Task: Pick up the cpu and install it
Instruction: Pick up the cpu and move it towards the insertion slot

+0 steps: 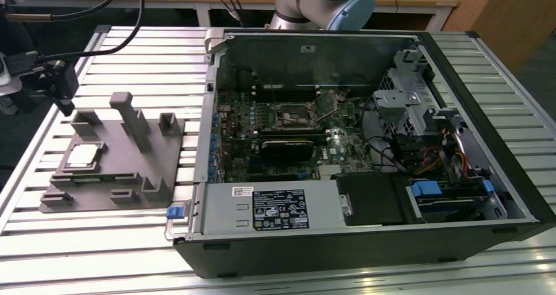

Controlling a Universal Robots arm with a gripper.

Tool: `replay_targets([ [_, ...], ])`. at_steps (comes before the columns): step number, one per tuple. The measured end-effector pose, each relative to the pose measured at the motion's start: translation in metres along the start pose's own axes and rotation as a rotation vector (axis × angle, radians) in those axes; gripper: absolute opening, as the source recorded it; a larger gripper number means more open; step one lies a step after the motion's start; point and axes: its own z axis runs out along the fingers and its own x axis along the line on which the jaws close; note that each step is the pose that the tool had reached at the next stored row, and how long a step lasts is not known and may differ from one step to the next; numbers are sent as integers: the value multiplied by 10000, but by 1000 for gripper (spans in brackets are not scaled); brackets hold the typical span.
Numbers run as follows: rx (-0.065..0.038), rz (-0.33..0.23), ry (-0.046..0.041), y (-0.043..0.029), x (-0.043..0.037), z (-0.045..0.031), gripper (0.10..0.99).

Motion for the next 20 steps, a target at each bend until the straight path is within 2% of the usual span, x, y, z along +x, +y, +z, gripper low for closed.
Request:
replay_targets([
  [2,-67,-3,5,-3,-2,27,698],
  [3,-72,-2,7,-6,-1,44,698],
  [4,-76,-3,5,-12,-3,63,757],
  [5,-77,-4,1,-16,-4,81,757],
  [6,-78,-3,-8,-19,-5,97,820],
  [20,-72,-162,-8,-55,-2,346,820],
])
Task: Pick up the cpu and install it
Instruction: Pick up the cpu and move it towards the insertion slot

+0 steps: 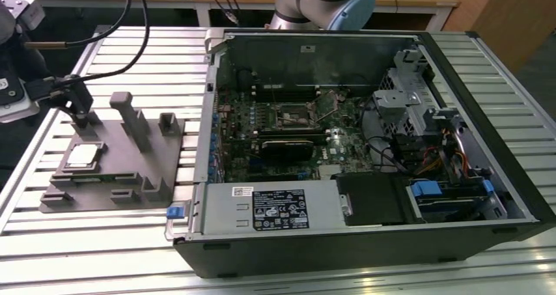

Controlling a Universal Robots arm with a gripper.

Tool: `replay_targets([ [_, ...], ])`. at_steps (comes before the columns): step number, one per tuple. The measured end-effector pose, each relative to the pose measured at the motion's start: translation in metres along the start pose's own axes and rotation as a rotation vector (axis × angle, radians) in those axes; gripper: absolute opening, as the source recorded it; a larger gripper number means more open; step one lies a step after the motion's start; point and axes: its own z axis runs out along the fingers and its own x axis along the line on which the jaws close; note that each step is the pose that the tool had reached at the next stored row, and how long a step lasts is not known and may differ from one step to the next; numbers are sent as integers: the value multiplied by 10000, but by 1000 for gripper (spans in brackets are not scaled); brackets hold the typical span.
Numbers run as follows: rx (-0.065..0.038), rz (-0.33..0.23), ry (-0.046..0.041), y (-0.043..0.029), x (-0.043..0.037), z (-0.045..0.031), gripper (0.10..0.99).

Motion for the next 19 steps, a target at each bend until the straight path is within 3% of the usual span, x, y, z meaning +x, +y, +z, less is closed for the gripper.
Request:
replay_targets([
  [19,1,1,3,-11,-5,130,820],
])
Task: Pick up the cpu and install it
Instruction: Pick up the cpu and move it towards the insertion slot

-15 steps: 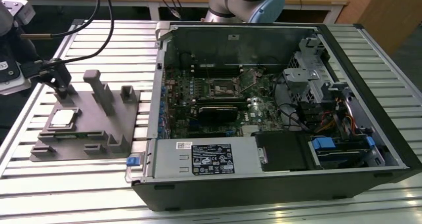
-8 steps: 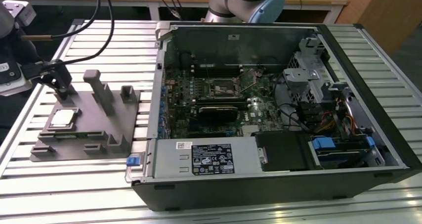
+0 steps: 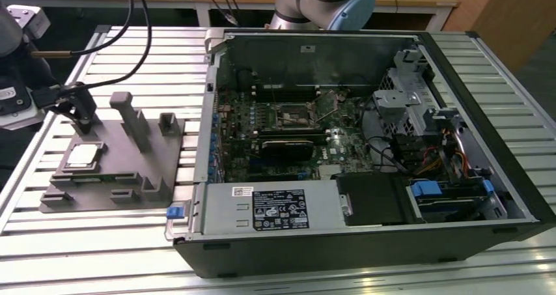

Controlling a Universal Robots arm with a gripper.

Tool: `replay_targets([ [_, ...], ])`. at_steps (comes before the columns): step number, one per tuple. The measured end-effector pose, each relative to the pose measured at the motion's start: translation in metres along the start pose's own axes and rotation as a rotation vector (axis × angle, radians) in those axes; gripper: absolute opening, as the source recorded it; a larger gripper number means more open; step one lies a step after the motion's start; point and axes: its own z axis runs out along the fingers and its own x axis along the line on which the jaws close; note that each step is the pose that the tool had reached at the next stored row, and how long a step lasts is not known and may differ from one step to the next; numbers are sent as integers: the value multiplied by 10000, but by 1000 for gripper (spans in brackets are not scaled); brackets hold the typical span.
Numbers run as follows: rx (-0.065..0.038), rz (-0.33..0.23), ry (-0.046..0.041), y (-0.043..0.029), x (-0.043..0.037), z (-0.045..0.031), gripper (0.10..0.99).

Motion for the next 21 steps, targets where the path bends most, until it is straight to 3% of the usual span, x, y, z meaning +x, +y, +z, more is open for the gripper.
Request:
replay_targets([
  [11,0,-16,-4,-74,-6,188,820],
  [21,4,-232,-112,-92,-9,314,820],
])
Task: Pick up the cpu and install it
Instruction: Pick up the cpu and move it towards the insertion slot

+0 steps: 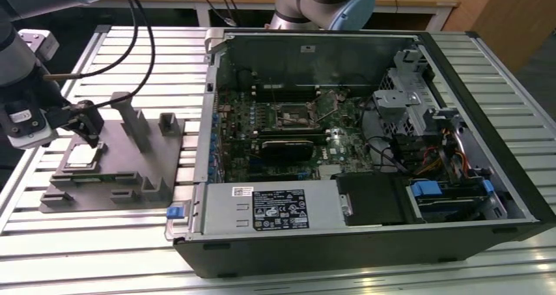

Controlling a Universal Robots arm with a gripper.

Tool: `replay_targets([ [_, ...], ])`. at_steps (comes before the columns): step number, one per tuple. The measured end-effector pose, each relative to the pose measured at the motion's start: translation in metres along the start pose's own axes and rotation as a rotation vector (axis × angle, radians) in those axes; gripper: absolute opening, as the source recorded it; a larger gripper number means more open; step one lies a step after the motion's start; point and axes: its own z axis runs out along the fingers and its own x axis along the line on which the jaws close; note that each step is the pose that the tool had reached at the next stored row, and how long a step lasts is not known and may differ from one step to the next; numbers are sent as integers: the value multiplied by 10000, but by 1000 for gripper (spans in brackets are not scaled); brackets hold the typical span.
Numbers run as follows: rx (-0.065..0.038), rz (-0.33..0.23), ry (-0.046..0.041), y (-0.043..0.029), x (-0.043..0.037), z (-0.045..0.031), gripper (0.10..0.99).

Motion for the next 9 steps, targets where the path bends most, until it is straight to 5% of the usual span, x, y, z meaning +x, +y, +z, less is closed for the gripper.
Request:
replay_targets([
  [9,-2,-25,-106,-12,13,141,820],
])
